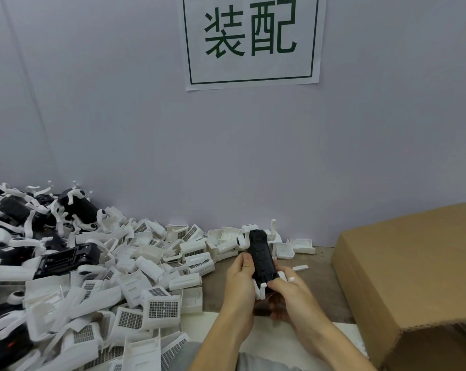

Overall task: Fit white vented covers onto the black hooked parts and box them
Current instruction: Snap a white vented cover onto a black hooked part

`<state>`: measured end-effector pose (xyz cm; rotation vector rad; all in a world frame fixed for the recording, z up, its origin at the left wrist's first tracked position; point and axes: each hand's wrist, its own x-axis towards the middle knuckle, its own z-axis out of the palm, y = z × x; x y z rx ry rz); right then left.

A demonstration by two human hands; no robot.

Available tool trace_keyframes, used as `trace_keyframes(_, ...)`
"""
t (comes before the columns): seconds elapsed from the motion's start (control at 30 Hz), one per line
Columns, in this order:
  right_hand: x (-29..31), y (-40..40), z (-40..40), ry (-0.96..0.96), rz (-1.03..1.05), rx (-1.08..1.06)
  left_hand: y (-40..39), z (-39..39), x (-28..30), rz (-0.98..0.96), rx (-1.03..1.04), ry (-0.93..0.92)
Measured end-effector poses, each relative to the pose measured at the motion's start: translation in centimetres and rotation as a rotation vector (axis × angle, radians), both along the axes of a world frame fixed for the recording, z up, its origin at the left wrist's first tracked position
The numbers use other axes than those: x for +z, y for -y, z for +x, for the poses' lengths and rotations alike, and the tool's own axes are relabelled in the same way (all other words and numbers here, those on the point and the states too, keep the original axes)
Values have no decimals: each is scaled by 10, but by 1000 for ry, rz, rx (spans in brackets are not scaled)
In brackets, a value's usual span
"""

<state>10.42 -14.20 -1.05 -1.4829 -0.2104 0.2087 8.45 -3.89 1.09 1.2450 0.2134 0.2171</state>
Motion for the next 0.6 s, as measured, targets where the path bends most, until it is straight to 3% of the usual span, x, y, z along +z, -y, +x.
trace_keyframes(0.33, 2, 1, -4, 15, -51, -14, -1, -1, 1, -14, 18, -22)
trace_keyframes(0.6, 11, 0, -12, 43, -102, -51, -1, -5, 9, -169, 2, -43)
